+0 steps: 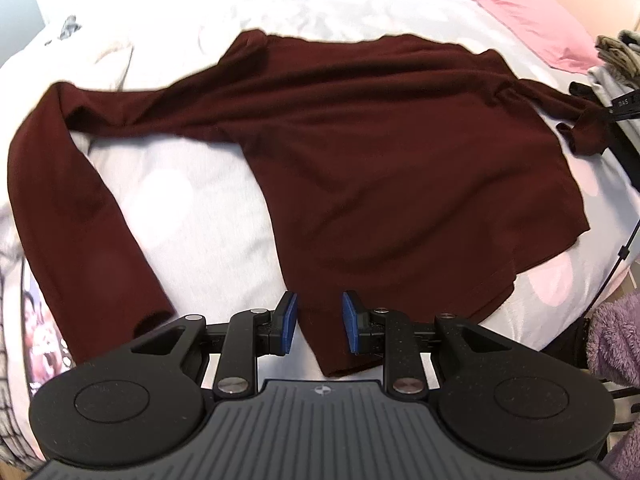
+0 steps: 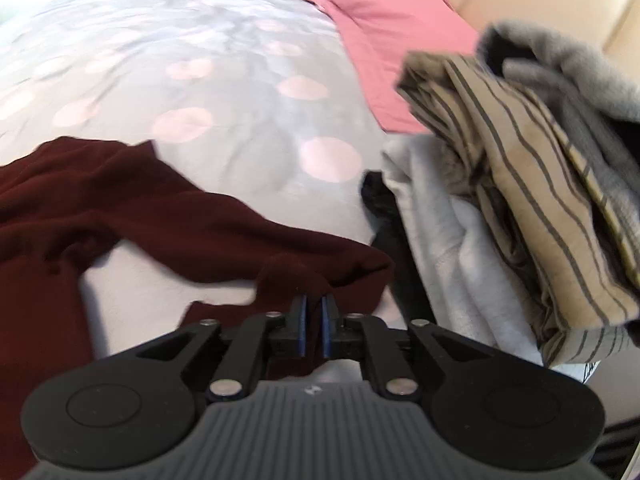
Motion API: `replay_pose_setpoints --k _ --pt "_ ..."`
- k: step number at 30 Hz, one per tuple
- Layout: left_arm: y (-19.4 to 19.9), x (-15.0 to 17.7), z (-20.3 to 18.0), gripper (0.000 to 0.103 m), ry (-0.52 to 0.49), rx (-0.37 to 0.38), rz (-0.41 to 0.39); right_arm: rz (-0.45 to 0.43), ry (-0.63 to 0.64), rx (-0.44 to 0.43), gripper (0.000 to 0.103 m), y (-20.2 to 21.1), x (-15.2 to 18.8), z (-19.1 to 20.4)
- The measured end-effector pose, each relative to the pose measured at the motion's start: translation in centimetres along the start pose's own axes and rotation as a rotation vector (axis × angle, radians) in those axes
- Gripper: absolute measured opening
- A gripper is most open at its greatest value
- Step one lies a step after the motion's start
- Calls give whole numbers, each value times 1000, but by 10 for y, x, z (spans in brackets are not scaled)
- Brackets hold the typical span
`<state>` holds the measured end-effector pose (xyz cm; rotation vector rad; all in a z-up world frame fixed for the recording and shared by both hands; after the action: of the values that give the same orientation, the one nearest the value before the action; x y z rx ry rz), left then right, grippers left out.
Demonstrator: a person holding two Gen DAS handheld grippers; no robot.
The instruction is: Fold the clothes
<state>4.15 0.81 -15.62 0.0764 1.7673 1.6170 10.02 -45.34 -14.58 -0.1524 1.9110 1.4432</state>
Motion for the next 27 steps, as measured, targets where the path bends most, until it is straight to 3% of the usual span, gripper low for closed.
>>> replay_pose_setpoints --k 2,6,12,15,19,21,24,27 --pt "5 -3 0 23 -40 2 -14 -42 74 -27 35 16 5 13" --pt "14 -12 -7 24 -187 6 -41 -99 212 -140 37 49 25 38" --pt "19 2 -36 39 -506 14 -46 -66 319 -306 46 75 73 63" --pt "15 11 -52 40 -574 42 -47 -62 401 -356 46 83 95 76" --pt "3 28 -66 41 -654 33 -22 -12 486 -427 47 83 128 83" --pt "-7 32 -70 41 -681 7 -10 16 557 -452 53 86 145 88" --pt "-19 28 -67 40 -632 -17 1 42 659 -469 58 86 165 102" --pt "-22 20 -63 19 -564 -16 -8 49 718 -457 58 85 174 110"
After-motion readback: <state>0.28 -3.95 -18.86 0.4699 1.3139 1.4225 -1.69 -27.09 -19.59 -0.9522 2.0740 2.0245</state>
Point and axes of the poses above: each gripper's, at about its wrist camera, not at the fingertips, and y roughly against the way its jaws point, z to its left, x to its underside, the point moved 7 cm from there along -y, roughly the way its jaws point, and after that the axes turned 12 degrees about -y, right-handed, at the moved point
